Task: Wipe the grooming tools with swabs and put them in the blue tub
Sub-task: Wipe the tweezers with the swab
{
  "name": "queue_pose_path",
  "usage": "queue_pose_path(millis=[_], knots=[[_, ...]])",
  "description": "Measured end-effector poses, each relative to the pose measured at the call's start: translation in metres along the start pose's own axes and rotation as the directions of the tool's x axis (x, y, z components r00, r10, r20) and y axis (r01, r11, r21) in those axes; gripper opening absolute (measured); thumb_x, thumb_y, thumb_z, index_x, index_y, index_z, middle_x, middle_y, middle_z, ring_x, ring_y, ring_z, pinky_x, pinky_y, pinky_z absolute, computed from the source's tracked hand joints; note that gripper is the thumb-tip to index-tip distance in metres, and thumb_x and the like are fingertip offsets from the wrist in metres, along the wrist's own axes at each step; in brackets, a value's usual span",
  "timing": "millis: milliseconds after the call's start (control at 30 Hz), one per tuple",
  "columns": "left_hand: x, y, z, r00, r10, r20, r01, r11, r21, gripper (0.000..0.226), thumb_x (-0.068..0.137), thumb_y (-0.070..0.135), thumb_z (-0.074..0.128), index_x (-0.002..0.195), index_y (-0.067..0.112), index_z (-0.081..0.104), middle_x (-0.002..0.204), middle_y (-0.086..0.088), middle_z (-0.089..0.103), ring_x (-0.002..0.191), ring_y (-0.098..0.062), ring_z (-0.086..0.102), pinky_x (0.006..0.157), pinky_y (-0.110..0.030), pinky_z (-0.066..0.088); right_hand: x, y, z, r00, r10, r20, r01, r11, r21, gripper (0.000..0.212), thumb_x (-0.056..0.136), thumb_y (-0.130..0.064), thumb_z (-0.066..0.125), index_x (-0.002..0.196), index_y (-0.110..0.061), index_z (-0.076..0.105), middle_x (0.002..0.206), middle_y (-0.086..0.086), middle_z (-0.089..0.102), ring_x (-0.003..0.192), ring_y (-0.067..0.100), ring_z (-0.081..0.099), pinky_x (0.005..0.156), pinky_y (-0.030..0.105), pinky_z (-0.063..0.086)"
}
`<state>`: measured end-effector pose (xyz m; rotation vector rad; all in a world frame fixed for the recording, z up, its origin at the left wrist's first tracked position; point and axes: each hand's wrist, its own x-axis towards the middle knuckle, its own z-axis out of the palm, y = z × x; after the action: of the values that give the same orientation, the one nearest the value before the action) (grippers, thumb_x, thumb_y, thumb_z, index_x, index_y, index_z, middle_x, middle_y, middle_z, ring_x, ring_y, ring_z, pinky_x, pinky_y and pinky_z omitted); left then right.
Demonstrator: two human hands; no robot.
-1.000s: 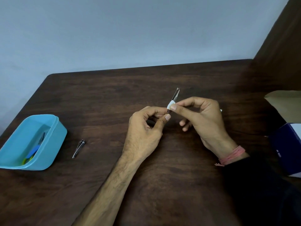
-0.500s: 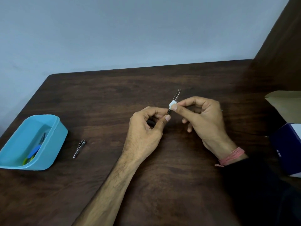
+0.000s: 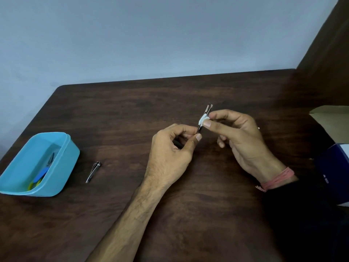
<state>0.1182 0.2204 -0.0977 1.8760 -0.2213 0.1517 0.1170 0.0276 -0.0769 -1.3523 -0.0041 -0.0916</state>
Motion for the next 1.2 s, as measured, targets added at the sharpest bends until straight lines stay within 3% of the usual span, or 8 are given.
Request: queue_pose_path(millis=[133,233,367,567,700,933,1067,1200], knots=[[-0.002,0.0013,-0.0007,1.0,0.027,0.01,-0.027,1.0,0.013,0.01,0.097,0.021,0.086,0.099,0.031,0.085,0.09,0.009,0.077,0.077,-0.009,0.071,0.068,-0.04,0.065,0.0011,0.005,0.0018,1.0,-0.027,0.009,0.028,0.997,-0.068,0.026,0.076,-0.02,0.091,0.097,-0.011,0.079,0.094,0.011,0.066,0.071,0.015,0.054,0.045,0.02,0.041],[-0.0042,0.0058,-0.0003,0.999,0.042,0.034,-0.043,0.999,0.005,0.006,0.099,0.027,0.084,0.103,0.031,0.085,0.088,0.01,0.077,0.077,-0.006,0.071,0.069,-0.025,0.056,0.0004,0.0042,0.0007,1.0,-0.013,0.005,0.013,0.999,-0.04,0.022,0.082,-0.018,0.087,0.099,-0.008,0.078,0.088,0.005,0.067,0.061,0.003,0.053,0.045,0.02,0.039],[-0.0032,0.0063,-0.001,0.996,0.036,0.076,-0.038,0.999,0.024,0.009,0.102,0.038,0.081,0.108,0.034,0.086,0.09,0.012,0.075,0.081,-0.011,0.075,0.072,-0.045,0.067,-0.001,0.0016,0.0005,0.999,0.007,0.051,-0.004,0.999,-0.048,0.009,0.092,-0.007,0.082,0.099,-0.005,0.076,0.09,0.005,0.074,0.053,0.002,0.053,0.046,0.02,0.04],[-0.0042,0.0044,-0.0009,0.995,0.021,0.094,-0.029,0.996,0.088,0.012,0.103,0.039,0.078,0.108,0.035,0.088,0.09,0.015,0.072,0.084,-0.01,0.074,0.074,-0.049,0.067,-0.0018,0.0009,0.0015,0.998,-0.035,0.057,0.038,0.998,-0.049,0.019,0.085,-0.021,0.081,0.097,-0.007,0.078,0.084,-0.002,0.076,0.051,0.003,0.056,0.04,0.02,0.039],[-0.0041,0.0027,-0.0024,0.995,0.031,0.091,-0.038,0.996,0.083,0.013,0.105,0.035,0.077,0.11,0.031,0.088,0.091,0.012,0.07,0.085,-0.013,0.074,0.07,-0.045,0.068,-0.0022,0.0063,0.0003,0.993,-0.059,0.101,0.085,0.96,-0.266,0.012,0.093,-0.02,0.085,0.097,-0.01,0.081,0.08,0.006,0.078,0.056,0.029,0.049,0.037,0.024,0.038],[-0.0032,-0.001,-0.0009,0.996,0.038,0.078,-0.047,0.992,0.118,0.009,0.103,0.035,0.079,0.106,0.033,0.088,0.09,0.012,0.07,0.083,-0.015,0.074,0.071,-0.052,0.066,0.0011,0.0095,-0.0028,0.999,-0.024,-0.025,0.02,0.988,-0.155,0.003,0.095,-0.016,0.086,0.095,-0.014,0.083,0.087,0.002,0.068,0.048,0.008,0.044,0.036,0.023,0.034],[-0.0045,-0.0006,-0.0021,0.996,0.044,0.08,-0.057,0.986,0.158,0.007,0.102,0.034,0.081,0.101,0.031,0.087,0.089,0.011,0.07,0.078,-0.015,0.074,0.071,-0.052,0.064,-0.0004,0.0085,-0.0004,1.0,-0.026,0.006,0.027,0.973,-0.229,0.003,0.097,-0.016,0.084,0.097,-0.014,0.082,0.086,0.004,0.067,0.045,0.008,0.041,0.034,0.022,0.032],[-0.0033,-0.0006,-0.0017,0.995,0.044,0.089,-0.058,0.984,0.168,0.009,0.101,0.039,0.079,0.102,0.034,0.087,0.09,0.012,0.068,0.078,-0.015,0.073,0.071,-0.053,0.062,0.0011,0.0072,-0.0022,0.995,-0.001,-0.097,-0.008,0.995,-0.095,0.007,0.099,-0.016,0.082,0.1,-0.009,0.08,0.091,0.004,0.066,0.041,0.005,0.035,0.034,0.021,0.026]])
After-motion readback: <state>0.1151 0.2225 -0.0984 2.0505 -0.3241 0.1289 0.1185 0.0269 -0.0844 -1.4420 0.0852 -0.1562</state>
